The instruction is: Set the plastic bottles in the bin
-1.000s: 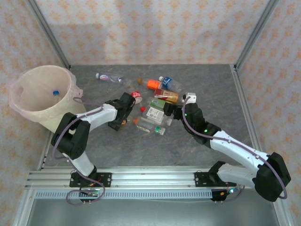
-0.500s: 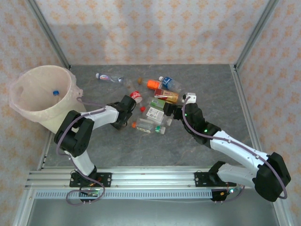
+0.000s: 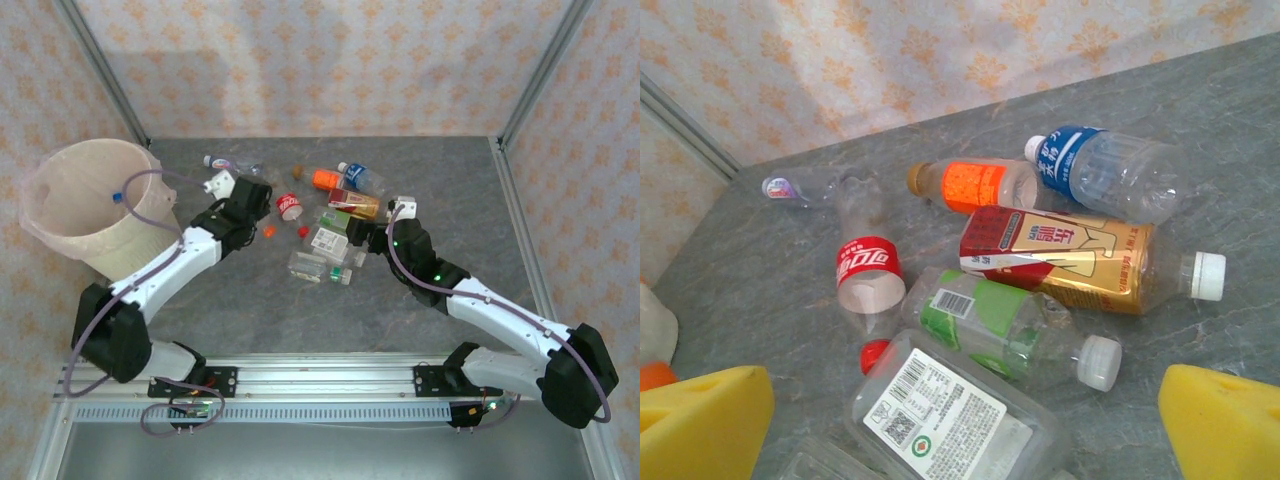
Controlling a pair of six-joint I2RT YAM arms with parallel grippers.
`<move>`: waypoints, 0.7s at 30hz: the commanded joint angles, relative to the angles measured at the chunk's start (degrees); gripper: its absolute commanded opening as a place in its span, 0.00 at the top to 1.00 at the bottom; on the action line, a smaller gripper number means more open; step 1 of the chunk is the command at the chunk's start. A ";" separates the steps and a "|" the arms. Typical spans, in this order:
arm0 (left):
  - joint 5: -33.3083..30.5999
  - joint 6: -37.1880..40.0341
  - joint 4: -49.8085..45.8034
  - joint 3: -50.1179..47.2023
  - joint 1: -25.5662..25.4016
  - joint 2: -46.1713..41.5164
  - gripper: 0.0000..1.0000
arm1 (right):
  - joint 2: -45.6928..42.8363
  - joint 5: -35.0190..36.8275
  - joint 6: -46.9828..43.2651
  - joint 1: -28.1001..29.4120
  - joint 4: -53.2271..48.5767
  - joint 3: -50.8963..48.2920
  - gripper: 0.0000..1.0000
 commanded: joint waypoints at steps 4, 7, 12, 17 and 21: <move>-7.31 13.00 -6.17 6.32 0.72 -6.22 0.46 | -0.04 -0.80 -0.54 -0.31 3.48 -0.05 0.01; -8.33 16.60 -7.29 9.54 1.12 -8.59 0.47 | 0.46 -2.28 -1.81 -0.31 3.41 -0.03 0.01; -9.61 24.81 -7.15 14.95 2.89 -13.30 0.49 | 0.92 -2.99 -2.28 -0.31 3.65 0.37 0.01; -17.80 30.54 -8.38 20.07 6.08 -16.61 0.49 | 2.05 -3.05 -2.65 -0.30 4.29 1.07 0.01; -21.35 35.12 -7.97 22.96 10.09 -17.59 0.49 | 3.40 -3.83 -2.70 -0.31 4.51 2.05 0.01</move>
